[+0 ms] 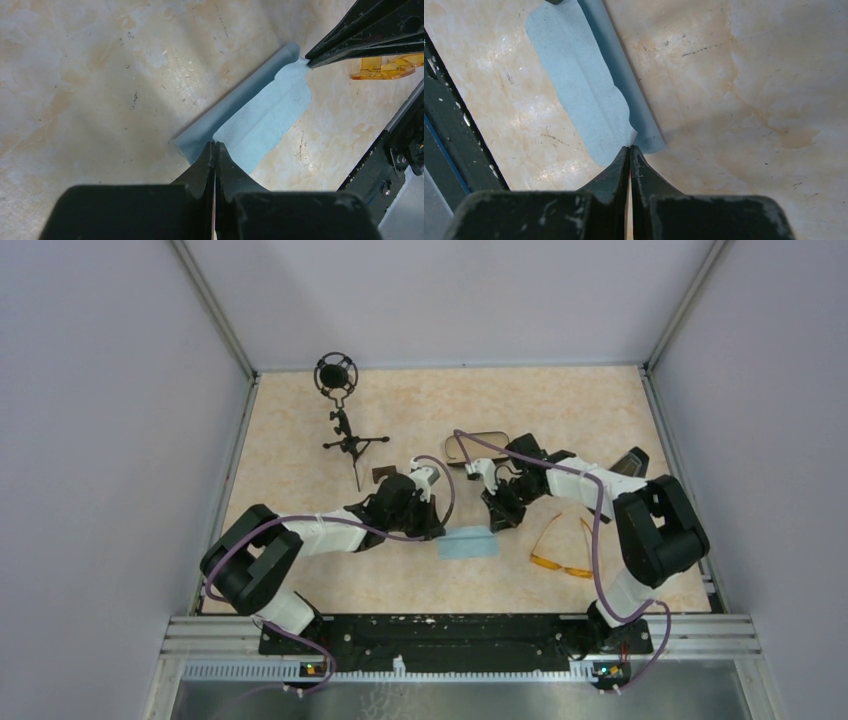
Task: Organize the sunglasses
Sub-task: Fold the glasses cleaning cloth at the center of the board.
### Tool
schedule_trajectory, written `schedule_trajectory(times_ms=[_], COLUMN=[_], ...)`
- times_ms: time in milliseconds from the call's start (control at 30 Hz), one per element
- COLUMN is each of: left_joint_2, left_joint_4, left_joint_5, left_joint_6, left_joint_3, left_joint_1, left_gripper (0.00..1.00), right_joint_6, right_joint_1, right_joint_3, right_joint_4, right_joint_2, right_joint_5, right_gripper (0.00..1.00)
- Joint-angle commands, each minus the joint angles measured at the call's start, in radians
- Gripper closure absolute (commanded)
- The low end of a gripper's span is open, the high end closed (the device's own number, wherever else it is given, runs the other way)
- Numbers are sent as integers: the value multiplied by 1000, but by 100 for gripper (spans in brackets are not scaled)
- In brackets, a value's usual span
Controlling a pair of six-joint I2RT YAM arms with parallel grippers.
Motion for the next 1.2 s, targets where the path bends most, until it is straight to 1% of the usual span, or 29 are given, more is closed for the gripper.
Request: schedule_trajectory(times_ms=[0,400,500,667,733,800,933,1000,1067,1167], left_joint_2=[-31,-5,-7,-20,-49,-88,-167,-194,-204,-190], left_joint_4=[47,62,60,64,87,84,58,28,2,-17], left_joint_5=[20,51,53,71,112,114,109,75,16,-65], left_joint_6=[0,0,1,1,5,5,1,16,37,51], left_joint_3=[-8,3,-2,-21,-42,-61,-78,-69,-58,-38], left_joint_1=[-3,-3,-4,-6,-22,-41,-50,-50,-50,-49], left_gripper=[100,100,100,100,100,99,97,95,92,80], right_joint_6=[-23,-39,-40,-61,-86,-123,-199,-198,-189,-169], right_joint_1=[9,12,12,13,16,18,17,8,-25,-87], right_joint_3=[-13,-34,-34,-40,-45,-51,-62,-52,-22,35], right_joint_4=[3,16,16,1,-33,-69,-112,-110,-121,-127], right_joint_2=[-37,-15,-12,-14,-19,-30,-59,-65,-62,-53], right_joint_5=[-29,-25,-35,-65,-94,-126,-158,-160,-197,-234], right_gripper=[100,100,98,89,84,79,78,78,79,79])
